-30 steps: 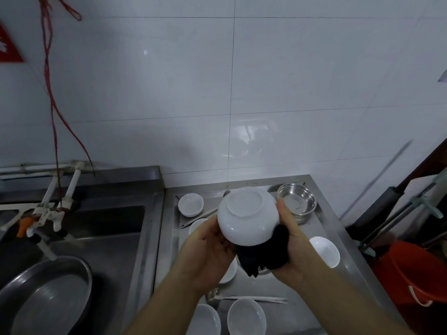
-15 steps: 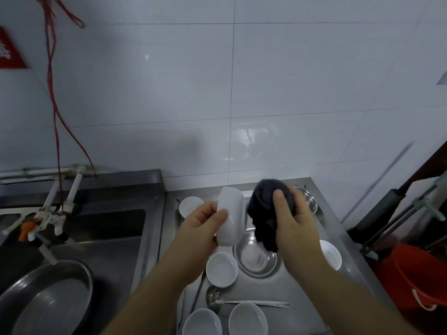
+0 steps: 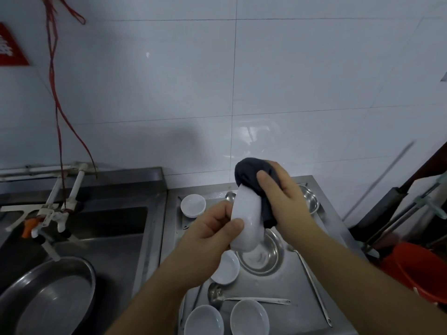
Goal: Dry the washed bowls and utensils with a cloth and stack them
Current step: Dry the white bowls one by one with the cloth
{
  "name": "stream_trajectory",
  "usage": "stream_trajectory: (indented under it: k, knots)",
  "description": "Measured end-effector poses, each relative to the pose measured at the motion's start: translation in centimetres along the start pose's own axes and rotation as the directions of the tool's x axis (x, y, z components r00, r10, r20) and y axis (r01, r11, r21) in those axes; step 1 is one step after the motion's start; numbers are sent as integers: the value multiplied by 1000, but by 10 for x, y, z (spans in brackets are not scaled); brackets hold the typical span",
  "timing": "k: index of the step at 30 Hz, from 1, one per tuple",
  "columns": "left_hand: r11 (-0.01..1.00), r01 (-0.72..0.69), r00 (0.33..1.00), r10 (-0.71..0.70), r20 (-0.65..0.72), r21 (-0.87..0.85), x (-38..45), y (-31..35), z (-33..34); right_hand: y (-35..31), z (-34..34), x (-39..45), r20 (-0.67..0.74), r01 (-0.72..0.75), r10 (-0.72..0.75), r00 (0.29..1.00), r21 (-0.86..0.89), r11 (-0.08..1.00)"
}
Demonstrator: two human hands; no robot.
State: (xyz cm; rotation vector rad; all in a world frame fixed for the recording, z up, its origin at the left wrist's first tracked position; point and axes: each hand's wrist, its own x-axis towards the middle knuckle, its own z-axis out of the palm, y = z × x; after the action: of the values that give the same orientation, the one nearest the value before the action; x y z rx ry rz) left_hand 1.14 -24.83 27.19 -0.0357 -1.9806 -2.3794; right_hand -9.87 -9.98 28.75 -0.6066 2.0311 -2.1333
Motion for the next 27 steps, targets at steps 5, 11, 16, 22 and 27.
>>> stream_trajectory:
  k: [5, 11, 16, 22, 27]
  knots:
    - [996, -69, 997, 70, -13, 61, -2, -4, 0, 6, 7, 1, -27, -347, 382, 924, 367, 863]
    - [968, -148, 989, 149, 7, 205, 1, -2, 3, 18, 15, -19, 135, -583, 641, 756, 586, 563]
    - [963, -94, 995, 88, 36, 254, 2, -9, 4, 27, 17, -25, 134, -557, 652, 746, 662, 501]
    - [937, 132, 988, -151, -33, -324, 12, 9, -5, 21, -3, -6, 52, -563, 633, 773, 516, 645]
    - [974, 93, 994, -102, -32, -206, 16, 14, -5, 19, 0, -6, 52, -559, 644, 764, 552, 619]
